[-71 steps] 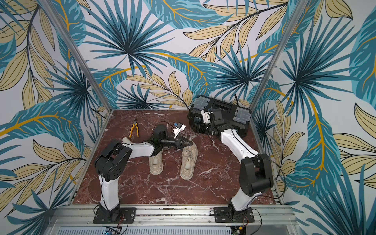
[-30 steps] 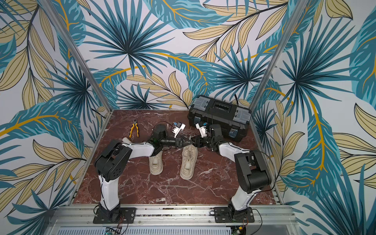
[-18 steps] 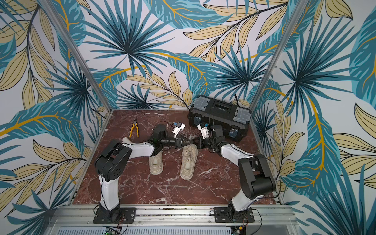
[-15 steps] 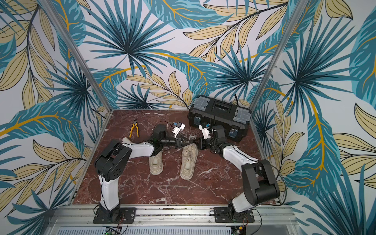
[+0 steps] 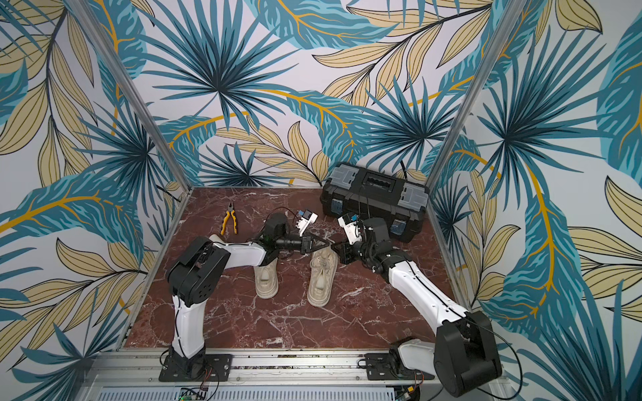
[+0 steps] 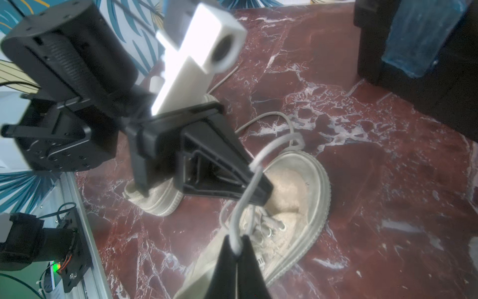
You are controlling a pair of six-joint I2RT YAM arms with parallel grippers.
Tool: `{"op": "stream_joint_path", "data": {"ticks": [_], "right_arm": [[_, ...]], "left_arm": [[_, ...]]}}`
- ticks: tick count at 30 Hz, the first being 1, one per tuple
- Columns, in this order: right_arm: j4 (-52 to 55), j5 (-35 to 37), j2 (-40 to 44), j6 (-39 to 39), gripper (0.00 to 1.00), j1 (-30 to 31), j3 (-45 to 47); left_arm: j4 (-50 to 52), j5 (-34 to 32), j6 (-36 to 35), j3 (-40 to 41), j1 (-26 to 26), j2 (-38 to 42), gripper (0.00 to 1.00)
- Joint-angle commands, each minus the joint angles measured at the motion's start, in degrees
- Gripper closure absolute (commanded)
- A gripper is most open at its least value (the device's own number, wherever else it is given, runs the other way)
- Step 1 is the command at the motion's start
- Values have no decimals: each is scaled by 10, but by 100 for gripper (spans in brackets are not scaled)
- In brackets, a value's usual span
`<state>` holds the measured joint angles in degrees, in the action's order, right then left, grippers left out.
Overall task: Tie the shoes
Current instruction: Cross the shoelace with the shoelace.
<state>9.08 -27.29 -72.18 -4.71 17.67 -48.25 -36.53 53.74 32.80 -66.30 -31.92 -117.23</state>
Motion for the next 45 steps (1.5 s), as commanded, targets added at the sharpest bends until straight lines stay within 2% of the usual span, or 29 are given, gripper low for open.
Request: {"op": "stream_joint_path", "data": {"ticks": [1, 8, 21, 31, 42, 45], "right_arm": [[24, 67, 12, 32, 100, 22, 9], [17, 173, -1, 50, 100, 72, 5], [-2, 239, -63, 69, 100, 124, -13], [60, 330, -83, 114, 100, 145, -27], [84, 350, -123, 133, 100, 160, -40], [87, 342, -136, 134, 96, 162, -42]], "left_arm": [[9, -6, 2, -31, -4, -13, 98], [12, -3, 8, -38, -7, -19, 98], [44, 1, 5, -56, -7, -33, 98], [47, 11, 8, -64, -7, -41, 98], [49, 1, 7, -59, -7, -43, 98], [48, -9, 4, -51, -7, -39, 98]]}}
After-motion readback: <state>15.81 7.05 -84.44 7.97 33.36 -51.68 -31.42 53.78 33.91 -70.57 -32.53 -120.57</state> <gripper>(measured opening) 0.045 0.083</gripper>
